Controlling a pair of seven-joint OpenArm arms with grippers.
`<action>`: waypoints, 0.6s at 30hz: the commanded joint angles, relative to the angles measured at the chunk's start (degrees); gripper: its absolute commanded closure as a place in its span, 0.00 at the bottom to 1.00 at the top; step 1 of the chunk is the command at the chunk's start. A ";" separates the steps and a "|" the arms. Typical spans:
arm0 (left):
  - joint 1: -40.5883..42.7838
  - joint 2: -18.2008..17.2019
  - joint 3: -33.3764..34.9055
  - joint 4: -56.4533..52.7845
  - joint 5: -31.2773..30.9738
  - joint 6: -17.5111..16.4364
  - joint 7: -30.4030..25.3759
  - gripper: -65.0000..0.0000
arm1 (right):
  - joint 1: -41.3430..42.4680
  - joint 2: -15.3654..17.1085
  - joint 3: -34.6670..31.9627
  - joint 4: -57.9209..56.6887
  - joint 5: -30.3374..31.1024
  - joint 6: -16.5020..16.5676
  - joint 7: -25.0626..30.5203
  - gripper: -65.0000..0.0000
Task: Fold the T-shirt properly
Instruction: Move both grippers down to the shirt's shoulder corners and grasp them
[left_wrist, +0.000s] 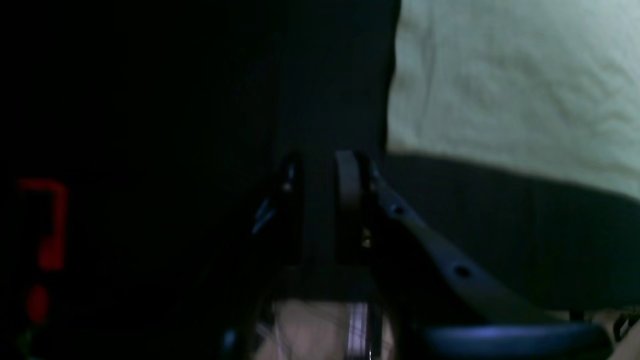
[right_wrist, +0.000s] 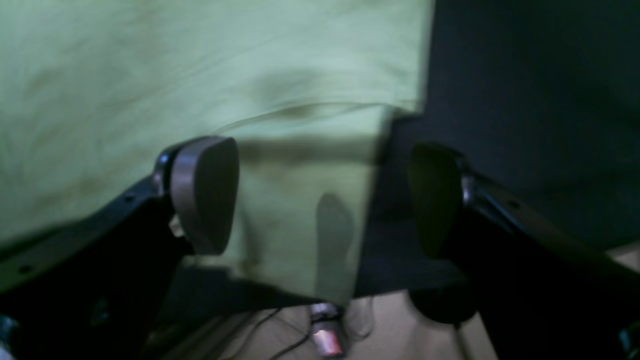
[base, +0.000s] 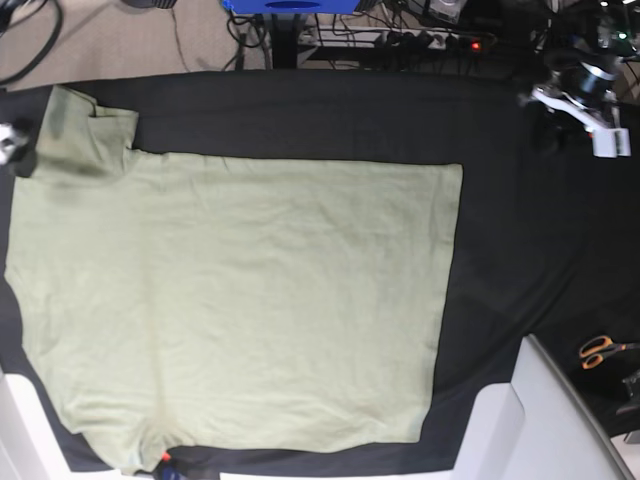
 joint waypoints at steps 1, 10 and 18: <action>0.13 0.38 -1.50 0.84 -0.73 -0.65 -0.63 0.82 | 1.03 2.41 1.38 -2.13 1.37 0.62 0.81 0.22; -0.31 2.05 -3.79 -2.50 -0.73 -0.92 -0.63 0.82 | 4.90 7.86 1.73 -23.15 1.63 0.62 0.90 0.22; -1.10 2.23 -3.79 -5.67 -0.73 -0.92 -0.63 0.82 | 4.37 5.49 -4.16 -23.06 1.63 0.62 0.98 0.22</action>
